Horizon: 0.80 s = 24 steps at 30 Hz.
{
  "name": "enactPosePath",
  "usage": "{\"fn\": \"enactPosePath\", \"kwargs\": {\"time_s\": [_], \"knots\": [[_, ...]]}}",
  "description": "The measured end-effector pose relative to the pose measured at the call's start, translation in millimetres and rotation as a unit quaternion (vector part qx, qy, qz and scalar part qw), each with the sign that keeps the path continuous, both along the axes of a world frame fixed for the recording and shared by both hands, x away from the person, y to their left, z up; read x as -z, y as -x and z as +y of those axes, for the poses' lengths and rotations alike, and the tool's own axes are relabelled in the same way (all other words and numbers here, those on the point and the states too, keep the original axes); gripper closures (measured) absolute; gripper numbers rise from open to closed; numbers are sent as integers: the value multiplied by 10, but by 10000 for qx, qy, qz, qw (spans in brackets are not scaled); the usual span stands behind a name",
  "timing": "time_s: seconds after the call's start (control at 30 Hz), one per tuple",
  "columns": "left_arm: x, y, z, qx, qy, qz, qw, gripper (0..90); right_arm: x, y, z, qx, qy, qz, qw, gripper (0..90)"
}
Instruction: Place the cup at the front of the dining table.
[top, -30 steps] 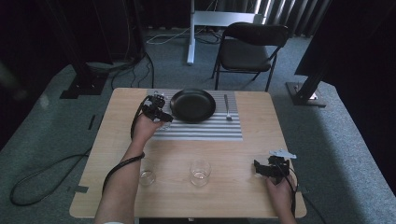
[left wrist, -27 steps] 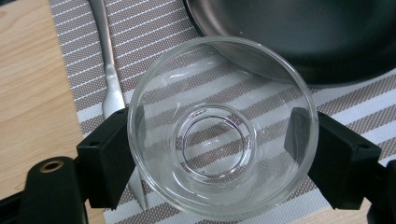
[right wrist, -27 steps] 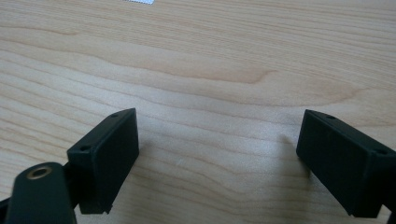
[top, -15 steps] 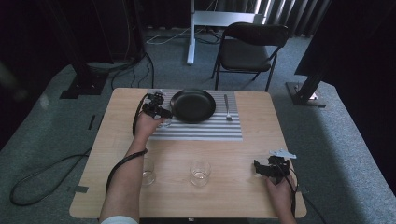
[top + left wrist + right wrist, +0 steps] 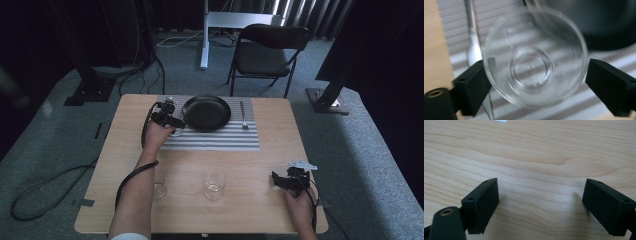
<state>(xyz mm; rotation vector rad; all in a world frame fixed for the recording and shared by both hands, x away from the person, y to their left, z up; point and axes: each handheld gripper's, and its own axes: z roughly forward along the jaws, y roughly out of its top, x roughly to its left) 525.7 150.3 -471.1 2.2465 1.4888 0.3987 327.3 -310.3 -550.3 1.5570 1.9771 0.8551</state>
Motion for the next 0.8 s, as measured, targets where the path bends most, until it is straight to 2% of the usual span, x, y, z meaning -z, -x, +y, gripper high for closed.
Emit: {"fn": "enactPosePath", "kwargs": {"time_s": [0.1,0.2,0.23,0.27,0.3,0.37,0.53,0.6,0.67,0.7,0.73,0.8], "knots": [[-20,52,7,0,-48,-312,9995,88,0,0,1,3,-2,0,10000,133],[-13,79,33,42,83,-383,9992,88,0,0,1,3,-1,-1,10000,133],[-13,79,33,42,83,-383,9992,88,0,0,1,3,-1,-1,10000,133],[16,91,50,102,117,-273,9995,88,0,0,1,3,-1,-1,10000,133],[36,100,57,172,54,-215,9996,88,0,0,1,3,-2,1,10000,133],[61,129,96,257,174,-144,9994,87,0,0,0,1,0,-2,10000,133],[91,173,155,240,165,-87,9995,88,0,0,0,0,1,-3,10000,133],[96,193,184,232,129,-132,9996,87,0,0,0,-1,2,-4,10000,133],[100,201,199,229,170,-125,9995,88,0,0,0,-3,4,-3,10000,133],[97,219,235,255,308,-110,9991,88,0,-1,-1,-4,6,-5,10000,133],[95,231,245,273,345,-113,9990,88,0,0,0,-1,2,-4,10000,133],[92,251,250,342,305,-101,9989,88,0,-1,0,-1,3,-5,10000,133]]}}
